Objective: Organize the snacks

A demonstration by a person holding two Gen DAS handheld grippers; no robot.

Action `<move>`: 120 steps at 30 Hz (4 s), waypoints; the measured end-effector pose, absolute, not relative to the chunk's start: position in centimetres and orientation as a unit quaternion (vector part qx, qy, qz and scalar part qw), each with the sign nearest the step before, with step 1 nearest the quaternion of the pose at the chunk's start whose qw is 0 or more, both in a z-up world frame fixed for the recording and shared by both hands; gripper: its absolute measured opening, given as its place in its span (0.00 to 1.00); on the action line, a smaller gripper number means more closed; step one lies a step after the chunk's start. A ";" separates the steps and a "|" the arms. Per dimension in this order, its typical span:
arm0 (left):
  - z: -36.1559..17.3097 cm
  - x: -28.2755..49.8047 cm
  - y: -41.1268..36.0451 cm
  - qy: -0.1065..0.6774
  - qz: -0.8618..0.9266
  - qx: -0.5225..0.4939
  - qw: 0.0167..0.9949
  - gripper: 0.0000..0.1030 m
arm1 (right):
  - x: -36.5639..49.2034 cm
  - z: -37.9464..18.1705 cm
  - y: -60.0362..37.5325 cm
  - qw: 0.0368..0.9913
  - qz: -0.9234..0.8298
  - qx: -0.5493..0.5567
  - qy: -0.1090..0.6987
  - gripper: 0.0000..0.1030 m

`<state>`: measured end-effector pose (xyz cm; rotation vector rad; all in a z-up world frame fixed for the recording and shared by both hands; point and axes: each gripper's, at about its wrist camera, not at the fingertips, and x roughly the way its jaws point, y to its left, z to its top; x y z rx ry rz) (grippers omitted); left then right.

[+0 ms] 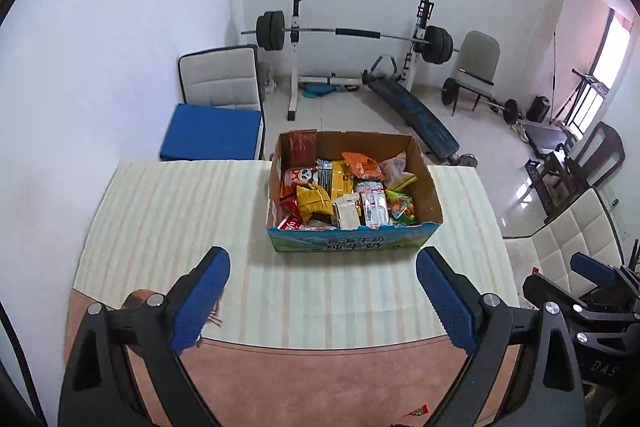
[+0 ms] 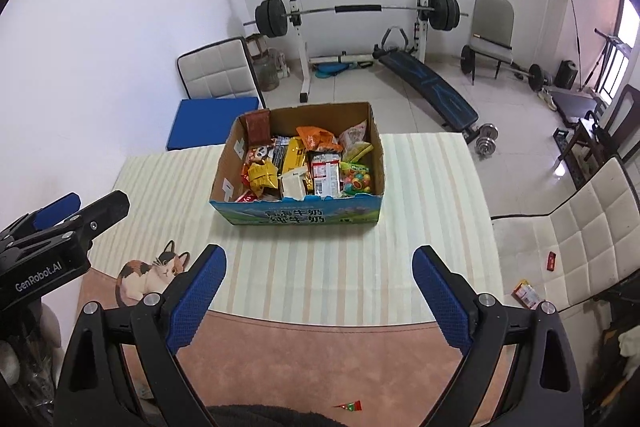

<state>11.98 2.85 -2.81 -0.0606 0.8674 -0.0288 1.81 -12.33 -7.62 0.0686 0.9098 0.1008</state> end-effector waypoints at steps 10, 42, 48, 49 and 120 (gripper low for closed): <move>-4.2 11.6 2.5 0.428 -0.007 -0.036 0.903 0.93 | 1.5 -7.3 -12.9 0.903 0.036 0.027 0.426 0.96; -9.1 19.7 2.7 0.438 0.025 -0.011 0.898 0.93 | 12.8 -12.5 -12.9 0.906 -0.005 0.024 0.422 0.97; -9.0 19.8 2.6 0.437 0.027 -0.008 0.899 0.93 | 13.0 -12.8 -12.8 0.906 -0.005 0.020 0.424 0.97; -9.0 19.9 2.6 0.437 0.026 -0.007 0.899 0.93 | 13.1 -12.9 -12.9 0.906 -0.004 0.019 0.424 0.97; -8.5 19.9 1.7 0.440 -0.001 0.001 0.898 0.93 | 13.1 -11.8 -13.5 0.907 0.028 -0.003 0.421 0.98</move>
